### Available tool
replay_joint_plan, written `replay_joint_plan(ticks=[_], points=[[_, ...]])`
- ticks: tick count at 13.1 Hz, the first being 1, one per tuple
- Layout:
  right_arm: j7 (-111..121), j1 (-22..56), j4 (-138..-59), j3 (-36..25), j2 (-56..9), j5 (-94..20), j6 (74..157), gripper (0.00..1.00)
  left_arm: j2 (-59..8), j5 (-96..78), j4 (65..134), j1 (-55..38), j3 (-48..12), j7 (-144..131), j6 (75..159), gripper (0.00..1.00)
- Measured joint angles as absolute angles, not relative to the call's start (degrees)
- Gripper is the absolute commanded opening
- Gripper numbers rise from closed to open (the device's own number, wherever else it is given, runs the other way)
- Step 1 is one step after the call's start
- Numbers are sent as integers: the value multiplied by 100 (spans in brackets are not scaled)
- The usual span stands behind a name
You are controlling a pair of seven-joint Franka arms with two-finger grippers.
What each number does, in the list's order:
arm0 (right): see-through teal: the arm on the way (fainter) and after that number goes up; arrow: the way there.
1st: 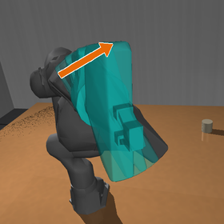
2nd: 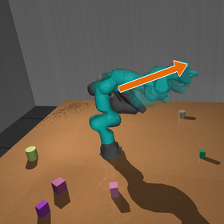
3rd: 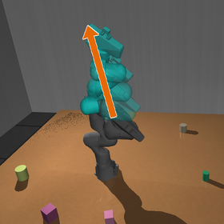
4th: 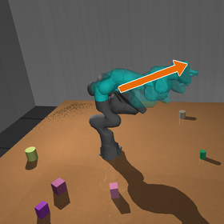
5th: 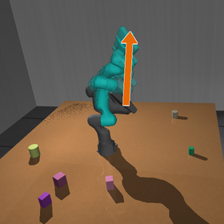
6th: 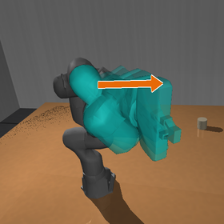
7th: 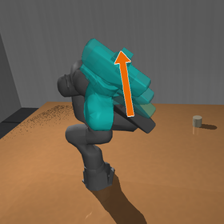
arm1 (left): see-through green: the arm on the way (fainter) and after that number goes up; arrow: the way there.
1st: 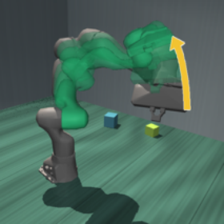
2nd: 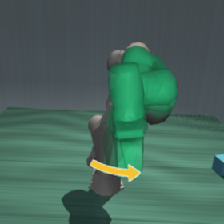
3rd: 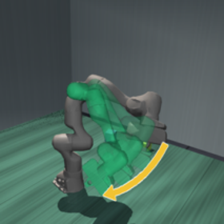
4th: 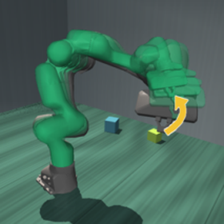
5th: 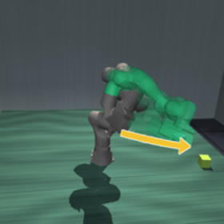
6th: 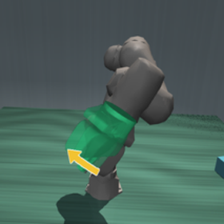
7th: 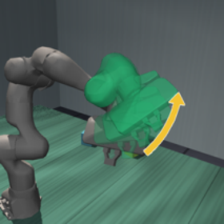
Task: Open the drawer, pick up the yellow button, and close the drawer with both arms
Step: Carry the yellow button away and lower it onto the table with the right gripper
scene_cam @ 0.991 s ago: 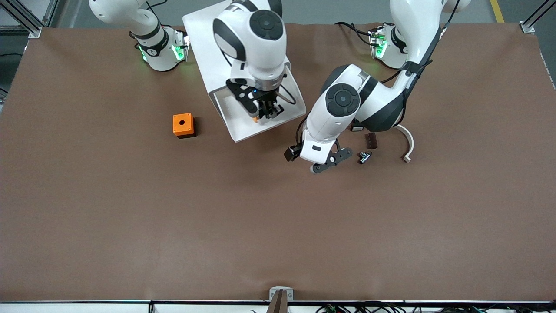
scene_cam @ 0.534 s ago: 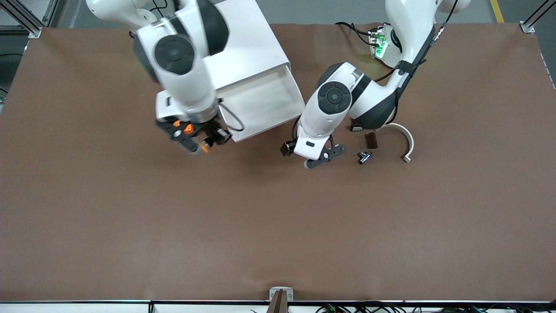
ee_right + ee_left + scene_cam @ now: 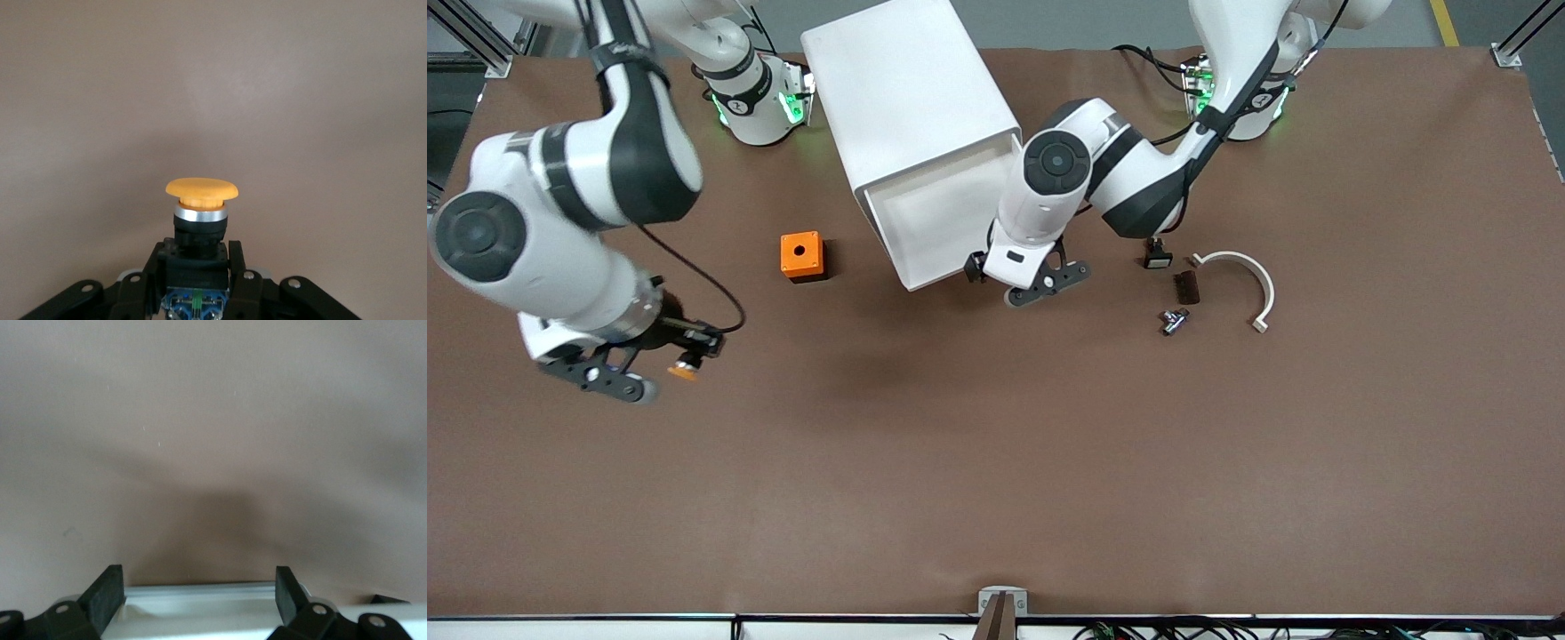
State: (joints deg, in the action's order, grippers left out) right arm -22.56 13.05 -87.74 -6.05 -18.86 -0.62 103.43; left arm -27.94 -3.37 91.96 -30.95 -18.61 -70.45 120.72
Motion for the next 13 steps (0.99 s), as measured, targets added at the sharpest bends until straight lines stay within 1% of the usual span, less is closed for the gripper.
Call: replay_joint_plan(ticks=[4,8,10,13], points=[[-851,610,-9277,-597,-2278,-73,11407,1,-2794,-403,9201,-3347,-1872,-7476,12059,100],[177,112,-9367,-585,-2983,-79,12389,1,-2794,-657,9225,-3619,-1876,-7901,11877,100],[390,-22,-9368,-577,-3291,-86,12761,2,-2794,-886,9239,-3760,-1877,-8042,11801,100],[414,-38,-9503,-530,-3562,-102,13351,2,-2797,-1149,9289,-3886,-1876,-8225,11776,100]])
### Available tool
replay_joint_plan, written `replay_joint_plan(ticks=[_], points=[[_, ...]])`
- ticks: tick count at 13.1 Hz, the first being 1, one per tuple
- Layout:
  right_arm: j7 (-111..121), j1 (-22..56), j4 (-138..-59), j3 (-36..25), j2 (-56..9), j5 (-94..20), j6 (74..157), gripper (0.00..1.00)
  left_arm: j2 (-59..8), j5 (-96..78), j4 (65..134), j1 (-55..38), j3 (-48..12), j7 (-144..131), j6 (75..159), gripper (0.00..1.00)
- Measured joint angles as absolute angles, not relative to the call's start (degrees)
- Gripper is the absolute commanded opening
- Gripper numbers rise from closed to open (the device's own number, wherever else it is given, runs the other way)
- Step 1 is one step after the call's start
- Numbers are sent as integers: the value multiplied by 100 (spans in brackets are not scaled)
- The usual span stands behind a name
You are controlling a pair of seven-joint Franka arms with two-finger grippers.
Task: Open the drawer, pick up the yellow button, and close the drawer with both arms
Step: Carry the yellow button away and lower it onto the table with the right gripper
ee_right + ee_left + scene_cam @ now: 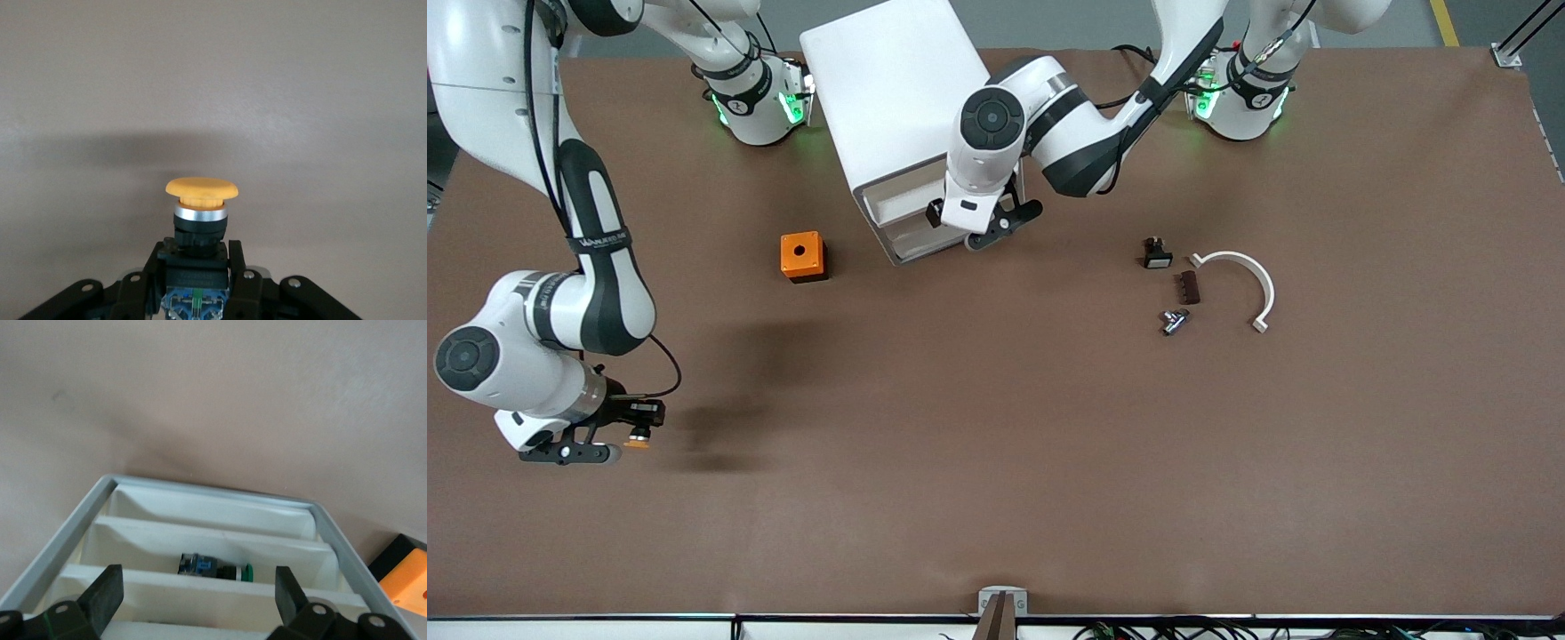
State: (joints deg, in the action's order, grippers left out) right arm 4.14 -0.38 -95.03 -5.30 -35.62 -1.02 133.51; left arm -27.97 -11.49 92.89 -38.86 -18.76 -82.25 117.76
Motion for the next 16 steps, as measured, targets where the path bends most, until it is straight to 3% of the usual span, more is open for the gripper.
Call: replay_joint_plan(ticks=[3,7,15,16], points=[[413,-2,-9735,-451,-3693,-107,13740,2,-2807,-1568,9339,-3897,-1869,-8268,11775,100],[411,92,-9744,-423,-3743,-142,13755,9,-2863,-2017,9365,-3898,-1861,-8437,11766,100],[396,113,-9748,-441,-3914,-382,13756,12,-2887,-2180,9361,-3859,-1835,-8452,11786,100],[394,105,-9748,-451,-3936,-387,13756,35,-2877,-2174,9335,-3808,-1825,-8452,11803,100]])
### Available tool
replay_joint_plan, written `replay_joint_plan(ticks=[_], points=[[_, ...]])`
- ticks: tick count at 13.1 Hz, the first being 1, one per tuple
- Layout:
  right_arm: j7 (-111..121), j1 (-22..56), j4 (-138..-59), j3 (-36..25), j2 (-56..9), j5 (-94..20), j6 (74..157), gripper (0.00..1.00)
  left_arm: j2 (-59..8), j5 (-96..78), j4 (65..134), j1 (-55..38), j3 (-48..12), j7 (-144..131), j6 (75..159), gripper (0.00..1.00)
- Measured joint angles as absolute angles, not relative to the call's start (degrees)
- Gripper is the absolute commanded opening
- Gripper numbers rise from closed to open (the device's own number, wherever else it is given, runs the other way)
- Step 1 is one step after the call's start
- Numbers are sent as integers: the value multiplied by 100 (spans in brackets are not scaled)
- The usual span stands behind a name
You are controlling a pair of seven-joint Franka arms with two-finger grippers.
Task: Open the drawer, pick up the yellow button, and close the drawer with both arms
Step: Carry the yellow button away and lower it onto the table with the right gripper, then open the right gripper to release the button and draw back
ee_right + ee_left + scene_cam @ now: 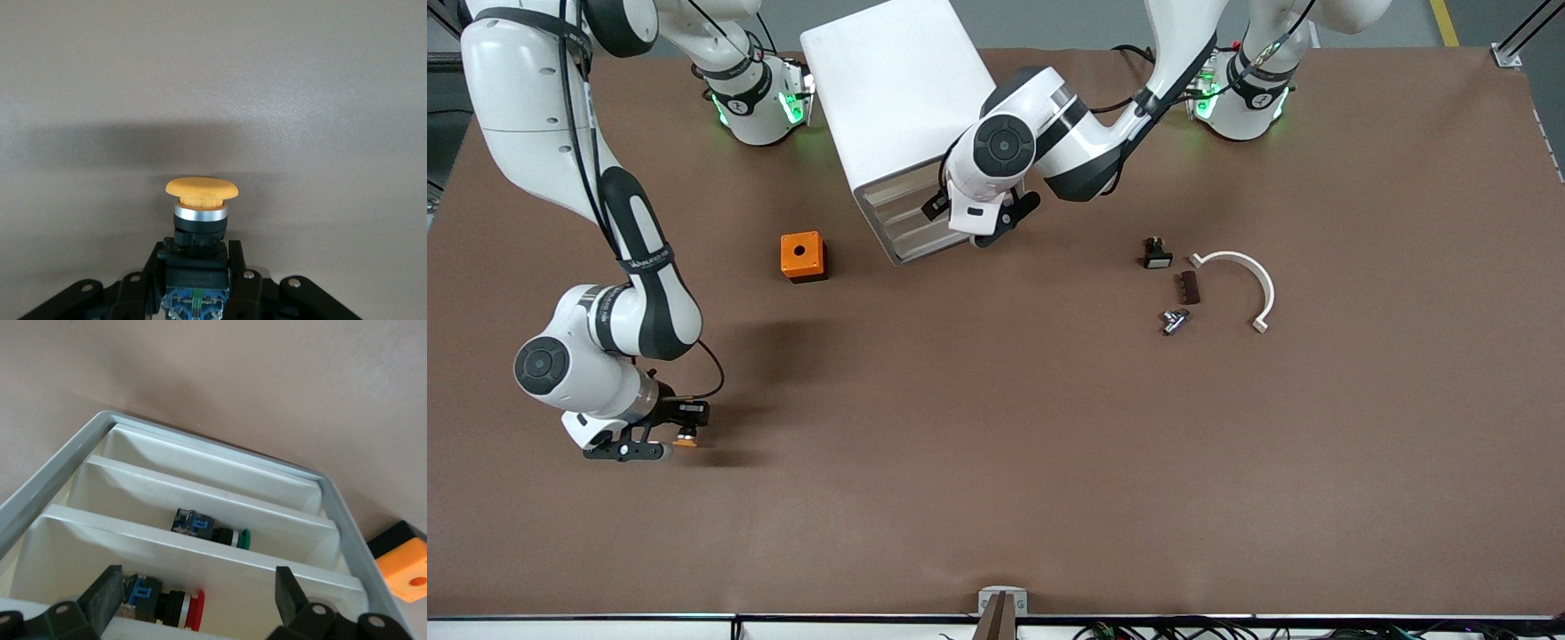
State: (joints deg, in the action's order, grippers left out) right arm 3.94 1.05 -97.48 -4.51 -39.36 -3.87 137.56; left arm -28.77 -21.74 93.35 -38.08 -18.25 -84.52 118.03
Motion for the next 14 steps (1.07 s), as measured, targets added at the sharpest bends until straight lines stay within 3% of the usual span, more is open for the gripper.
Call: replay_joint_plan(ticks=[1,2,5,8,14], points=[[394,99,-9748,-459,-3951,-388,13756,88,-2851,-2117,9297,-3706,-1819,-8452,11817,100],[394,97,-9747,-465,-3957,-388,13756,100,-2809,-1960,9250,-3561,-1816,-8451,11823,100],[405,100,-9720,-465,-3955,-387,13763,100,-2595,-1195,8999,-2997,-1808,-8358,11668,100],[408,134,-9537,-459,-3891,-386,13504,100,-2398,-1032,8383,-2234,-1796,-7555,10578,100],[407,174,-8768,-481,-2727,-294,10783,100,-1676,-1014,8053,-1013,-1781,-5589,8893,100]])
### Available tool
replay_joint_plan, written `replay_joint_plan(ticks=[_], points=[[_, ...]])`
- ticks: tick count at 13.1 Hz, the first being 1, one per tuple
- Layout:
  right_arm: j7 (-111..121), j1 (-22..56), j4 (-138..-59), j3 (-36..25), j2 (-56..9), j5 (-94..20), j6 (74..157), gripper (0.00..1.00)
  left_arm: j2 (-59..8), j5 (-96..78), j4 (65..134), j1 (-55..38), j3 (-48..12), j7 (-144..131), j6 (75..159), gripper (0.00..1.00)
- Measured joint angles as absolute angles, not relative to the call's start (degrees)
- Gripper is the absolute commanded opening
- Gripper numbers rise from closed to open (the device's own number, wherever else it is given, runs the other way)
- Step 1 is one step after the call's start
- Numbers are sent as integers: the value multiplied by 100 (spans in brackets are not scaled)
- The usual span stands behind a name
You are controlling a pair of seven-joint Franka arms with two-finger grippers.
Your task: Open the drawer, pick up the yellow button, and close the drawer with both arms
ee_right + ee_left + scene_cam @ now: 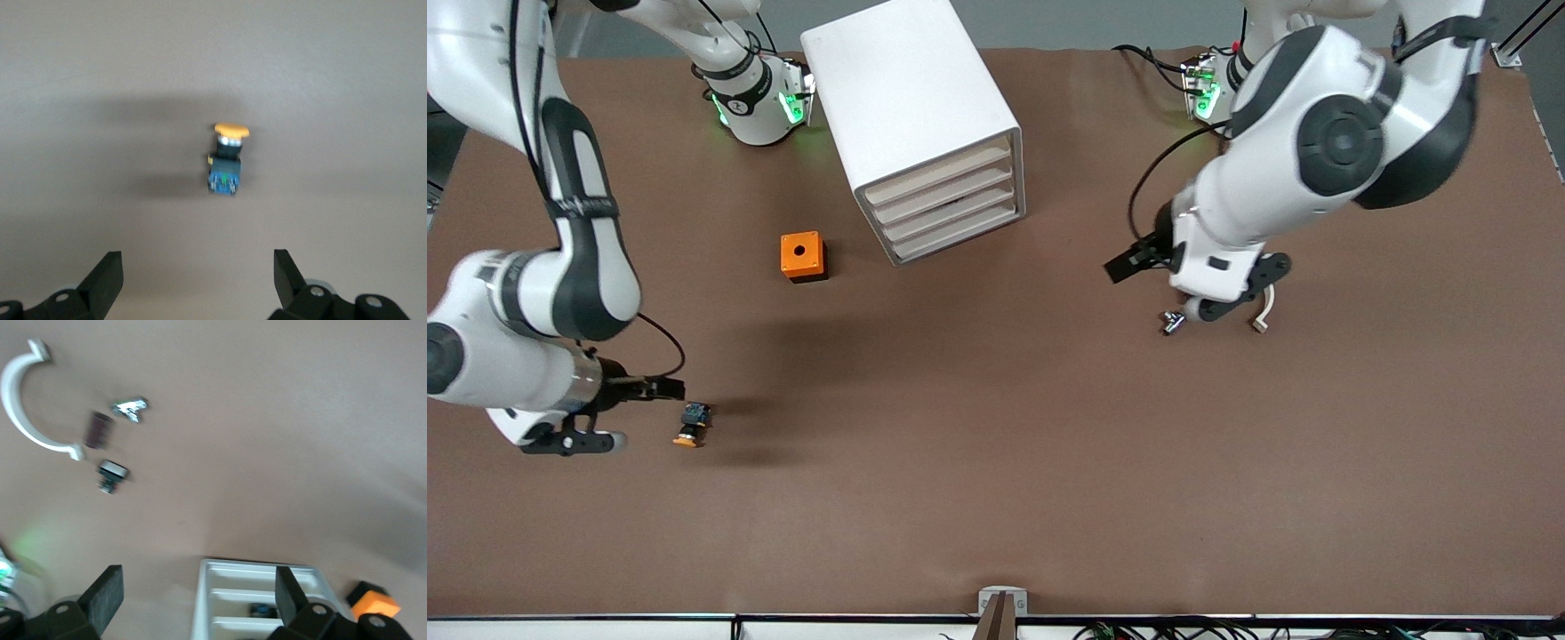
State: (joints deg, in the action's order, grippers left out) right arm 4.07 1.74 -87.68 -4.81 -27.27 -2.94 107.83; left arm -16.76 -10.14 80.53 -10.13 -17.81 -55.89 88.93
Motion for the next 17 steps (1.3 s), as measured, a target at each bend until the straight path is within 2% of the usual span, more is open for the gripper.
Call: replay_joint_plan(ticks=[4,6,8,10,13,17], points=[[407,54,-8341,-554,-1858,-193,9244,100,-1411,-912,8051,-193,-1774,-4176,8193,100],[406,22,-7934,-571,-1761,-192,8586,100,-1336,-721,8051,65,-1774,-3696,8033,100],[396,21,-7643,-569,-1761,-191,8269,100,-1266,-646,8087,239,-1746,-3133,7959,100],[331,21,-7434,-570,-1756,-185,8030,100,-1089,-580,8269,155,-1387,-2457,7920,100],[270,15,-7122,-584,-1736,-177,7805,100,-534,-576,8844,-164,-509,-1441,7884,100],[267,-53,-6958,-634,-1614,-185,7609,100,455,-575,9888,-223,-4,-695,8090,100]])
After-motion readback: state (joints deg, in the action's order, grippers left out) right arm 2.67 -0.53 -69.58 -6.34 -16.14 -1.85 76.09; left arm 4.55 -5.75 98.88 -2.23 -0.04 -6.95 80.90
